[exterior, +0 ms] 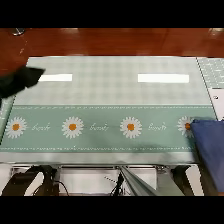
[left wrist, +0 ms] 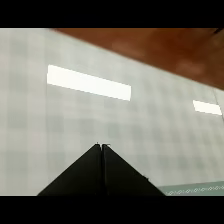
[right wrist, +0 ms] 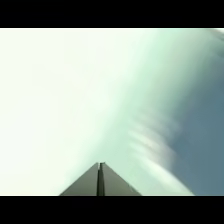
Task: Fold the shirts.
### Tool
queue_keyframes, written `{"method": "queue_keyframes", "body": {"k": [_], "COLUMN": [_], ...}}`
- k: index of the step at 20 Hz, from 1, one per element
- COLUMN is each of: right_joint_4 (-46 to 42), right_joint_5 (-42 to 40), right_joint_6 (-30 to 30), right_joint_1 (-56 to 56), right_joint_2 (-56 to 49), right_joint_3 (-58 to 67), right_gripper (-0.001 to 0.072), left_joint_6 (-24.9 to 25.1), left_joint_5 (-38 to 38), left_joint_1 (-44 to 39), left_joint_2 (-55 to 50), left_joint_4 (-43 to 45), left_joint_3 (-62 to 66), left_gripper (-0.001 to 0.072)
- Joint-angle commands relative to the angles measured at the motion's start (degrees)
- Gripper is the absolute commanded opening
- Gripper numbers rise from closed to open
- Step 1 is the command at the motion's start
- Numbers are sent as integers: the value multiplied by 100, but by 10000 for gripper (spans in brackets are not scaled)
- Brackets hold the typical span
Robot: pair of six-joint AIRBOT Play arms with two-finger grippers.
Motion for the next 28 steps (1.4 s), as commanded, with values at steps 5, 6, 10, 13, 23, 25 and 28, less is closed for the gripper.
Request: {"method": "queue_keyframes", "body": {"k": [5,6,10,13,23,25,28], "right_joint_4": [-549,-1530,-4669,-4710,-4459,-4459,-4459], "right_joint_5": [-2520,-2371,-1305,-890,-389,-389,-389], "right_joint_6": [-1296,-918,472,1082,1528,1528,1528], "right_joint_1": [4935,5569,6876,6878,6883,6883,6883], "right_joint_2": [-1178,-1390,-2568,-3342,-3366,-3366,-3366], "right_joint_3": [1176,1176,914,782,785,785,785], "right_gripper": [19,19,20,19,20,20,20], "left_joint_6": [-164,-791,-2131,-2175,-2173,-2173,-2173], "left_joint_5": [-1322,-1322,-1156,-933,-999,-1001,-1001], "left_joint_1": [-1735,-2081,-2472,-2238,-1989,-1989,-1989], "left_joint_2": [-2306,-2382,-2409,-2411,-2417,-2417,-2426], "left_joint_4": [1709,2601,4011,4009,4009,4009,4009], "left_joint_3": [3241,3069,1204,153,203,203,203], "left_gripper": [23,23,24,25,25,26,25]}}
